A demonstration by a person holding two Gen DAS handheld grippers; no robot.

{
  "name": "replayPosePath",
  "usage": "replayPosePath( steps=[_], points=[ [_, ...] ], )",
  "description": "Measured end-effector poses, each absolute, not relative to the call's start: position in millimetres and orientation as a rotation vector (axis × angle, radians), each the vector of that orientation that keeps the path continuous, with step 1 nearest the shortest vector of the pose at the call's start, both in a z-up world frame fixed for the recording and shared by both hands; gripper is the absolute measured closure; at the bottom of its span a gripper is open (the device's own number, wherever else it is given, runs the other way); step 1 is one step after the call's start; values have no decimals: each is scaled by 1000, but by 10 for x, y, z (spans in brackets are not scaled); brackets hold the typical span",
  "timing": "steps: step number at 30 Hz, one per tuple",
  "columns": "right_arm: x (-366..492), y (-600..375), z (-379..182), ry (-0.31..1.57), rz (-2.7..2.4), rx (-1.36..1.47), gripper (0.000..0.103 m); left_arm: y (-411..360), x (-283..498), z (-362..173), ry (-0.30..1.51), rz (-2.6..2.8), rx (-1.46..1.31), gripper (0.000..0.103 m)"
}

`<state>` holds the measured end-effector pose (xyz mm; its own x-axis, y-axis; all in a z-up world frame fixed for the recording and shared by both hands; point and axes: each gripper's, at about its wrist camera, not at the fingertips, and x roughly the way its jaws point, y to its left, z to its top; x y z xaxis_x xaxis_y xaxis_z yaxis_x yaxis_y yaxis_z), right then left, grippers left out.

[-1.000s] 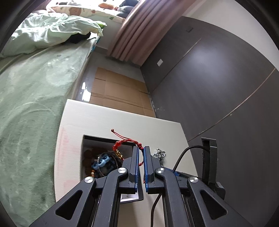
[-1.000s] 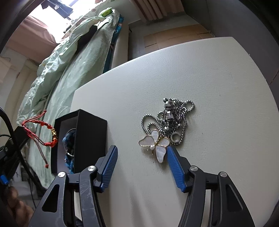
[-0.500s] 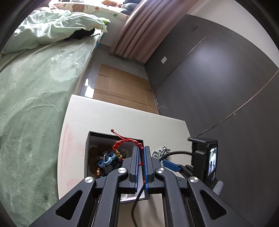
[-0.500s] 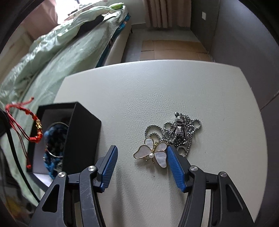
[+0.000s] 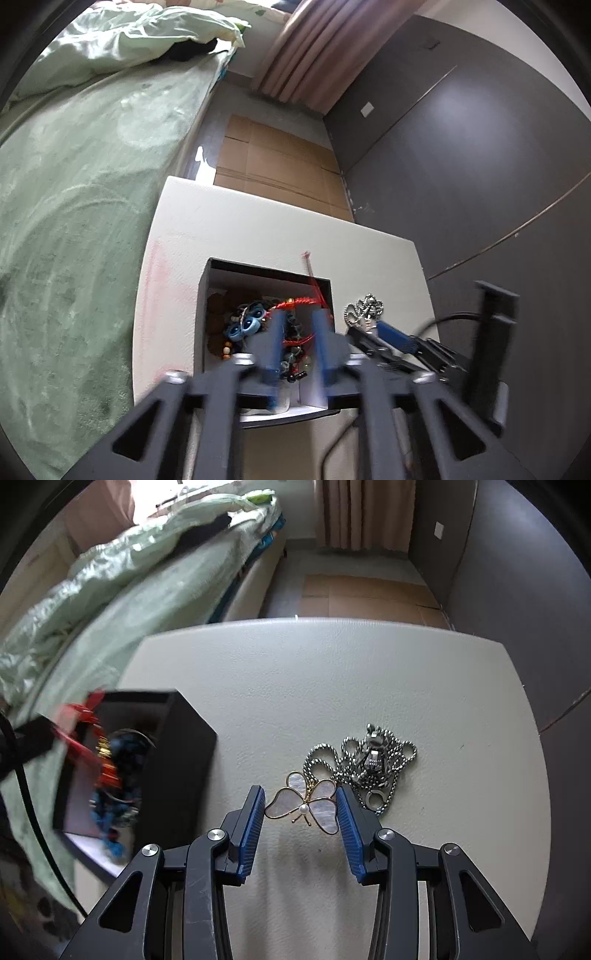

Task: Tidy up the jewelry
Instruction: 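Grasp the white butterfly brooch with the right tool and drop it into the box, then close the left tool on the silver ball chain with the bear pendant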

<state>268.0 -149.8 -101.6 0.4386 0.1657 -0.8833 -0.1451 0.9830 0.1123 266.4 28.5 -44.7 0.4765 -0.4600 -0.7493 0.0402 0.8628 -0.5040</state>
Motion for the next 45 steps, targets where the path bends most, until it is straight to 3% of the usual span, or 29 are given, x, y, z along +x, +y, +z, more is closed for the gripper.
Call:
replayPosePath(
  steps=[2,12,25,29,34,38,40,42,45],
  points=[
    [2634,-1531,-906,1067,210,61,62,307,2638,-411,1008,-310,-458,40],
    [2487,-1460,-505,923,362,214,62,449,2593,-310,926,-264,-516,39],
    [2620,-1003,-562,912,485,245,62,747,2532,-291,874,-168,-583,39],
    [2616,-1088,-548,911,466,274,38,684,2546,-292,884,-182,-561,40],
    [2554,-1350,-477,895,423,298,34,542,2562,-275,887,-216,-534,39],
    [2500,-1585,-441,884,356,309,24,421,2575,-277,891,-236,-501,37],
    [2469,-1713,-415,876,320,320,19,334,2568,-258,886,-237,-462,31],
    [2454,-1820,-394,868,284,328,13,261,2545,-233,873,-237,-434,18],
    [2428,-1985,-358,852,237,334,10,160,2527,-200,854,-235,-401,11]
  ],
)
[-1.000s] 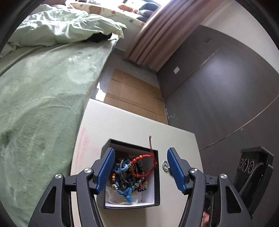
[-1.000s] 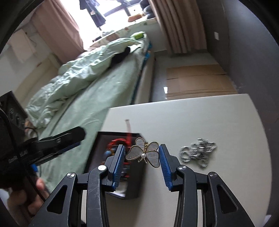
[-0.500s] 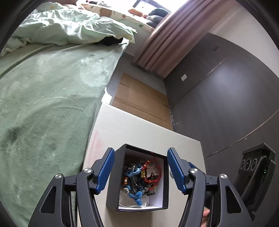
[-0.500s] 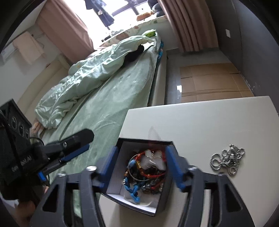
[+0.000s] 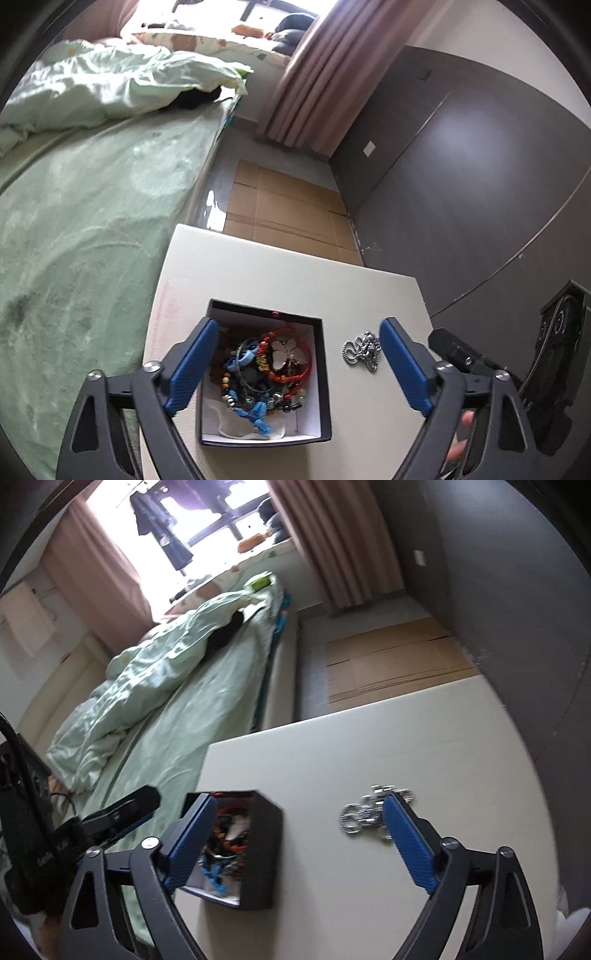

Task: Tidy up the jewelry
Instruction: 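Close the left tool on the silver ball chain with the bear pendant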

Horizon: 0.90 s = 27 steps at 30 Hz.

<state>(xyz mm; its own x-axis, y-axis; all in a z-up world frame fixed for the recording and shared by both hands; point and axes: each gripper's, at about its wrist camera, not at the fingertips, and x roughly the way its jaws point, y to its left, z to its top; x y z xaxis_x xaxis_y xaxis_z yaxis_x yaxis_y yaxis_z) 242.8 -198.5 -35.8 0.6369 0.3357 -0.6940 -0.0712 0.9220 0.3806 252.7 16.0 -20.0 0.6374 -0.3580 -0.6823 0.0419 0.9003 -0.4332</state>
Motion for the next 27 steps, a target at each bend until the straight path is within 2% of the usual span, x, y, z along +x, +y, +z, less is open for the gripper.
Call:
replayPosePath(
  steps=[12,27],
  points=[
    [2332,-2499,-260,818,92,366,10,-342,2573,-198,869,-331,-307,10],
    [2302,-3089,-429,879,43,459,10,-995,2733,-438,959,-455,-167,11]
  ],
)
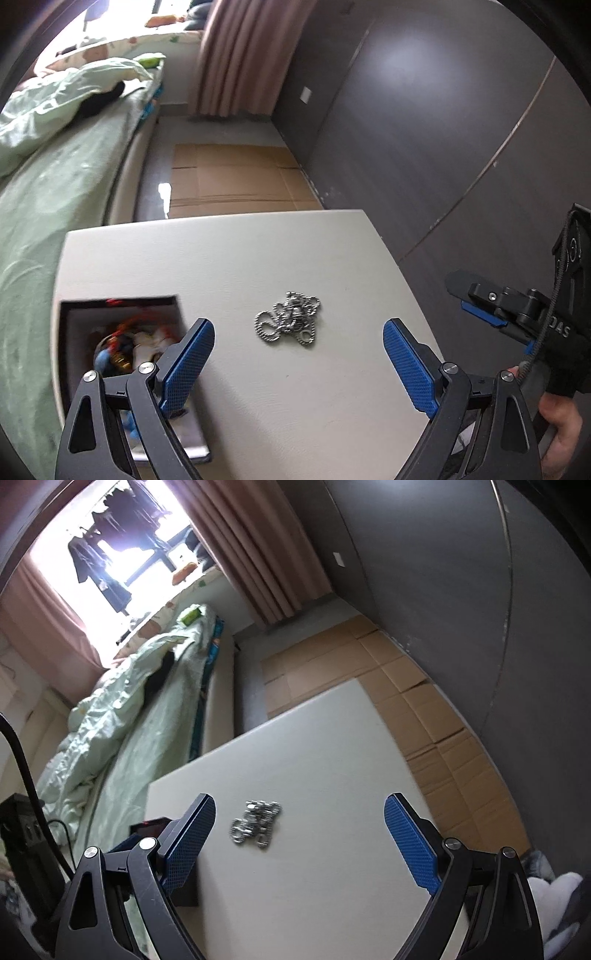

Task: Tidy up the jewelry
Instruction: 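Close the left tool on the silver ball chain with the bear pendant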

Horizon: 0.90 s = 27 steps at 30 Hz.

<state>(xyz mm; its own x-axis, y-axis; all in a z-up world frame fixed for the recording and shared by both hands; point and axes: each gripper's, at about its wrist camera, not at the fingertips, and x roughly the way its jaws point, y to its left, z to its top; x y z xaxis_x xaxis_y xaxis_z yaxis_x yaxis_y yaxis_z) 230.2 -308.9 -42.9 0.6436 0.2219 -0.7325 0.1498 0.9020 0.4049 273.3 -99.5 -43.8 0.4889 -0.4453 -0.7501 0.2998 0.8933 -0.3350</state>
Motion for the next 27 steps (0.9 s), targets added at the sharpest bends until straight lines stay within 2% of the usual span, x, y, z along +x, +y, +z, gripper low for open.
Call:
replayPosePath(
  steps=[11,18,27],
  points=[
    [2305,-3400,-539,887,71,612,10,-1356,3078,-686,1076,-466,-90,42],
    [2363,-3504,-620,902,52,678,10,-1515,3280,-976,1154,-409,-27,44],
    [2396,-3524,-632,910,59,694,10,-1601,3272,-1112,1149,-332,67,44]
  ],
)
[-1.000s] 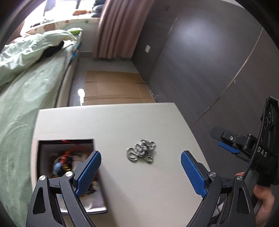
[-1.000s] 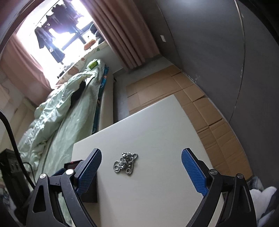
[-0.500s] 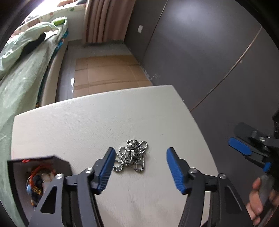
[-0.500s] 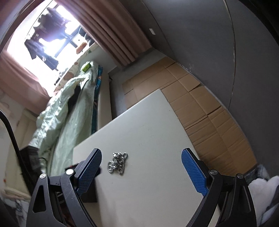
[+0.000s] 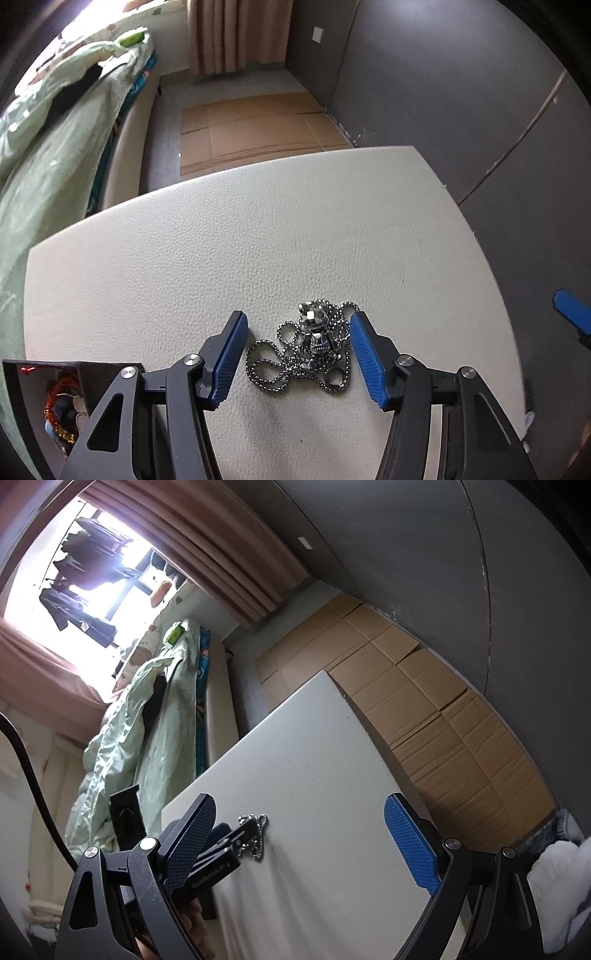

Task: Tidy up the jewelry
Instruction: 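Close the left tool on the silver ball chain with the bear pendant, then lift the bear pendant chain with the left tool while the right tool grasps the small ring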

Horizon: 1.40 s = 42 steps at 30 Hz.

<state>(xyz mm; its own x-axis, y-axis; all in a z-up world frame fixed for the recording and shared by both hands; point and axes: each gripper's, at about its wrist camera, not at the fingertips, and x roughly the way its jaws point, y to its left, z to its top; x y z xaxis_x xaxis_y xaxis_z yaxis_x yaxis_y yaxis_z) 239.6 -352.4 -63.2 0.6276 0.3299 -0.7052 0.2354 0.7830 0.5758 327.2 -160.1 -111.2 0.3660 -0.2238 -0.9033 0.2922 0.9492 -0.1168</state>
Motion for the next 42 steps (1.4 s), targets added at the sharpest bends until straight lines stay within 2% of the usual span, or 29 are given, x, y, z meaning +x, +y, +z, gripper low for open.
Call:
replayPosePath(
  steps=[4,8,14,25,42],
  points=[
    [2405,-3493,-656,920,75,693,10,-1648,3210,-1113,1152,-322,132,46],
    [2419,-3443,-677,934,75,676,10,-1654,3161,-1120,1137,-329,182,53],
    [2454,-3348,-682,949,85,648,10,-1545,3169,-1109,1115,-318,173,84],
    [2496,-3282,-700,961,104,629,10,-1454,3121,-1041,1108,-359,105,85],
    [2509,-3144,-740,991,108,562,10,-1151,2888,-329,951,-419,-48,85]
  ],
)
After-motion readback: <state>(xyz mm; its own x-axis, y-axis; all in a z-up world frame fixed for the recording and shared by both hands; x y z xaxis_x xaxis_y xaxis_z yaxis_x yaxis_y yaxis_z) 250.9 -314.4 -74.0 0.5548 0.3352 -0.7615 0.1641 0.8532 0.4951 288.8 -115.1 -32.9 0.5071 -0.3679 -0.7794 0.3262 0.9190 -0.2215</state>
